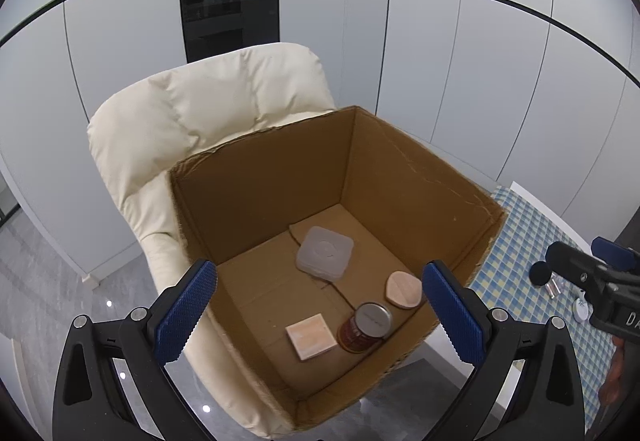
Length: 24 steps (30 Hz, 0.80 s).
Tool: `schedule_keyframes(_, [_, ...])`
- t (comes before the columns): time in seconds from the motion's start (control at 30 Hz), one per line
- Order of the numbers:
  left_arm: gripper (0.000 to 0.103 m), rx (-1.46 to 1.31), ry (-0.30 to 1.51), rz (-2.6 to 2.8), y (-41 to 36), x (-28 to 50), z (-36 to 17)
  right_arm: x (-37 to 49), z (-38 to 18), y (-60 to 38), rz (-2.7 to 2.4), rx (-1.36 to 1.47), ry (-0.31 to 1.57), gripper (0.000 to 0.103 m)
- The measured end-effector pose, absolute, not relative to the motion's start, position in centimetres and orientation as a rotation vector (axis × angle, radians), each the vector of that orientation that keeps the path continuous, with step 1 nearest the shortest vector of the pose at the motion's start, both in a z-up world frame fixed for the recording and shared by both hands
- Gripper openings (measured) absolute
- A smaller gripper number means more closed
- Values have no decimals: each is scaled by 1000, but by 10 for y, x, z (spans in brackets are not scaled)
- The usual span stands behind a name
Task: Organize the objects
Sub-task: 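Move both open tools back over the checkered cloth toward the cosmetics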
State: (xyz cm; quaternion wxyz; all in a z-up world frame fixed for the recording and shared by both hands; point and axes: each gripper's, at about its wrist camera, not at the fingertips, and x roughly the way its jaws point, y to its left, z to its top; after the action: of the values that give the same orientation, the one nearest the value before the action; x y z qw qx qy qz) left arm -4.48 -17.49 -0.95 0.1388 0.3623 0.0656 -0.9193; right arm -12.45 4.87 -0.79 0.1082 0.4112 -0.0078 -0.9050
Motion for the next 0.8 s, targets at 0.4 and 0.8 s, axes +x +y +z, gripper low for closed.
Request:
schedule_keyframes(0.4, [103,1035,204,-2682,-155,-51,-4,-114,-4,76,-2629,1178,-146,103])
schedule_keyframes(0.8, [102,1040,206,-2718,-135,-53,-1,-107,-4,108,-2689,1192,-201,103])
